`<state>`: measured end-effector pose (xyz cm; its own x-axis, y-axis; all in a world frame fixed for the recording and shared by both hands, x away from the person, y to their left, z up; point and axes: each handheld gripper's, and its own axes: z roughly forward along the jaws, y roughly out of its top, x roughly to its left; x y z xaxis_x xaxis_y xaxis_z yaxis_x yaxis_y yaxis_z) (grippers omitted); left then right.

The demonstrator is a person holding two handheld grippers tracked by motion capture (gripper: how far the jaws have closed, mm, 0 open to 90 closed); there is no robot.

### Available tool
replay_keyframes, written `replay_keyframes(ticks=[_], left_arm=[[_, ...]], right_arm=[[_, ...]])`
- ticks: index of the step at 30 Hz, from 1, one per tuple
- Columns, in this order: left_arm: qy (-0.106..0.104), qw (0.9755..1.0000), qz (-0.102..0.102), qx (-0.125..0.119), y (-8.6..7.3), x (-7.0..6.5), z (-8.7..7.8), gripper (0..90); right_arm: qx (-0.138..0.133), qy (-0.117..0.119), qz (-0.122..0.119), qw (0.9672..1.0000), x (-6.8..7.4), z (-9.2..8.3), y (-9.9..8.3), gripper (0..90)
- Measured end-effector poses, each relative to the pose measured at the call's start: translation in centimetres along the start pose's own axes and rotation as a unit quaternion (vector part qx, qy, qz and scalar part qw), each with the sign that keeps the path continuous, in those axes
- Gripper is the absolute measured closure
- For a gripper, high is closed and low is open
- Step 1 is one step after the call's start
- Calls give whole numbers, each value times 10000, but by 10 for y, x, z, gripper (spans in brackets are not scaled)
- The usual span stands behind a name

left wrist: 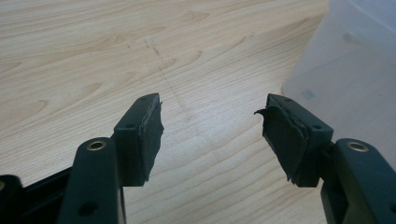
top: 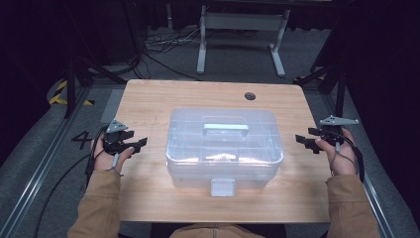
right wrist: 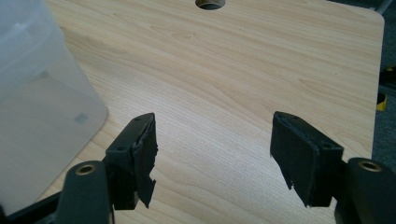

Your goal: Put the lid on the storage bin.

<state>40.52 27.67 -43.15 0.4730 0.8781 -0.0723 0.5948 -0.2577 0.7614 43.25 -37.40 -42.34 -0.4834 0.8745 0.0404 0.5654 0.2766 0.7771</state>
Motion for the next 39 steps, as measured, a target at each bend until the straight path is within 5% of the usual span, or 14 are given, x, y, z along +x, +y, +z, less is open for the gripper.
replay_keyframes(ticks=[8,18,23,39], left_arm=[[231,9997,11,56,-9,8,8,376],[165,9996,-40,236,-16,12,18,376],[292,9985,17,460,-18,12,21,387],[115,9976,48,686,-23,9,30,376]], right_arm=[[-56,71,-70,9999,-5,20,-12,310],[89,69,-88,9999,-7,41,-26,310],[98,95,-81,9999,-6,53,-33,310],[217,49,-224,9995,-3,65,-41,286]])
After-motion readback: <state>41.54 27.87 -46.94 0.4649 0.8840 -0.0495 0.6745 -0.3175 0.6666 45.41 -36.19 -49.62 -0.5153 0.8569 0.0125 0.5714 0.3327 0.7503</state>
